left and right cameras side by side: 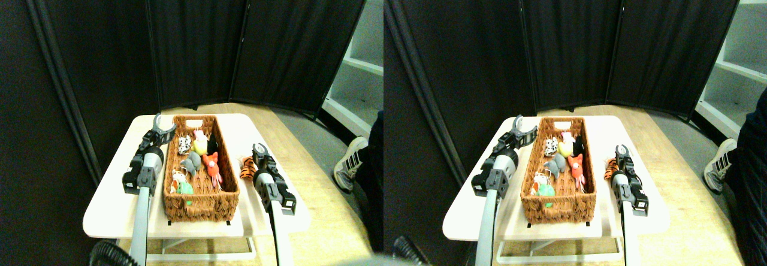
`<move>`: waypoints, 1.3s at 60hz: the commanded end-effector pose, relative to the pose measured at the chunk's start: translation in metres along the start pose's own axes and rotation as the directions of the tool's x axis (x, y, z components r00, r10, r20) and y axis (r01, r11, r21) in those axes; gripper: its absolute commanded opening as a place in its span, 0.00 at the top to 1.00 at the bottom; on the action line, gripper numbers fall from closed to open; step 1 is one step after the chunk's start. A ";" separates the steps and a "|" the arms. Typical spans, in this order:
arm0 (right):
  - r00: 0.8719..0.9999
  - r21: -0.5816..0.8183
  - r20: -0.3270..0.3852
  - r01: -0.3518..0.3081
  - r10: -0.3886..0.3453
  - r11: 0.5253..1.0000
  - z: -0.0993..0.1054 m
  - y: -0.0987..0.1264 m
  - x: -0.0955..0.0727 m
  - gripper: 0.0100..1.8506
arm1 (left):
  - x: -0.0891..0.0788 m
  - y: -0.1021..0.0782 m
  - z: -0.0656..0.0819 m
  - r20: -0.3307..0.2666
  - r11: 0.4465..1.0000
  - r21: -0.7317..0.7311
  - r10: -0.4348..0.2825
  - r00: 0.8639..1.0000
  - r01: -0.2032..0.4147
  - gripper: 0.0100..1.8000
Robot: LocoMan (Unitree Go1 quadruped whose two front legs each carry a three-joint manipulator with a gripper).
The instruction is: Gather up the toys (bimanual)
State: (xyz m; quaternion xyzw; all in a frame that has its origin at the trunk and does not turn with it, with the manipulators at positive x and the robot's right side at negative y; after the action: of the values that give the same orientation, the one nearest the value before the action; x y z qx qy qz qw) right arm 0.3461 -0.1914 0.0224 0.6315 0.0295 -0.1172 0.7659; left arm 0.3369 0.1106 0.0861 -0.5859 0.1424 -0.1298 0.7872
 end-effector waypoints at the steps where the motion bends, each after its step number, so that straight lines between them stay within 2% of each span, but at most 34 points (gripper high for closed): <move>1: 0.999 0.008 -0.016 -0.032 0.032 0.999 0.001 0.002 0.003 1.00 | -0.004 -0.001 0.010 0.041 0.998 0.056 -0.033 0.999 0.031 0.84; 8: 1.000 0.016 -0.008 -0.029 0.029 0.999 0.000 0.002 0.003 1.00 | -0.013 0.013 0.024 0.060 0.994 0.109 -0.032 0.998 0.025 0.93; 10: 0.999 0.013 -0.017 -0.034 0.034 0.999 0.001 0.002 0.004 1.00 | -0.018 0.020 0.030 0.080 0.992 0.124 -0.013 0.997 0.003 0.96; 17: 0.999 0.007 -0.022 -0.034 0.035 0.999 0.000 0.002 0.004 1.00 | -0.026 0.037 0.038 0.094 0.988 0.152 0.004 0.996 -0.018 1.00; 31: 1.000 0.027 -0.017 -0.026 0.027 0.999 -0.009 0.007 0.003 1.00 | -0.035 0.075 0.040 0.134 0.984 0.163 0.052 0.990 -0.074 1.00; 35: 0.999 0.019 -0.022 -0.023 0.023 1.000 -0.010 0.008 0.004 1.00 | -0.037 0.082 0.038 0.155 0.983 0.154 0.074 0.985 -0.098 1.00; 36: 0.999 0.006 -0.029 -0.023 0.023 1.000 -0.010 0.009 0.006 1.00 | -0.039 0.087 0.037 0.174 0.980 0.156 0.093 0.980 -0.121 1.00; 41: 0.999 -0.002 -0.041 -0.025 0.025 1.000 -0.012 0.012 0.005 1.00 | -0.039 0.093 0.035 0.182 0.982 0.136 0.103 0.978 -0.129 1.00; 53: 0.997 -0.013 -0.073 -0.031 0.030 0.999 -0.020 0.023 0.002 1.00 | -0.037 0.105 0.033 0.159 0.987 0.108 0.104 0.982 -0.122 1.00; 60: 0.991 -0.051 -0.133 -0.033 0.026 0.998 -0.023 0.020 0.003 1.00 | -0.038 0.107 0.032 0.145 0.982 0.115 0.132 0.981 -0.149 1.00; 68: 0.988 -0.081 -0.157 -0.012 -0.001 0.997 -0.026 0.020 -0.002 1.00 | -0.036 0.109 0.033 0.132 0.985 0.092 0.131 0.983 -0.144 1.00; 75: 0.982 -0.079 -0.188 -0.002 -0.013 0.997 -0.029 0.024 -0.008 1.00 | -0.036 0.111 0.033 0.145 0.982 0.096 0.145 0.979 -0.160 1.00; 78: 0.978 -0.072 -0.209 -0.019 0.004 0.997 -0.031 0.026 -0.011 1.00 | -0.037 0.111 0.033 0.151 0.982 0.097 0.147 0.978 -0.162 1.00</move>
State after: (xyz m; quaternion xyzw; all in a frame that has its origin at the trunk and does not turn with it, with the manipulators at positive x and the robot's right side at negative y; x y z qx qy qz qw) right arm 0.3444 -0.1605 0.0329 0.6093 0.1177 -0.0791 0.7802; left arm 0.3171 0.1846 -0.0121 -0.5394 0.1331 -0.0281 0.8310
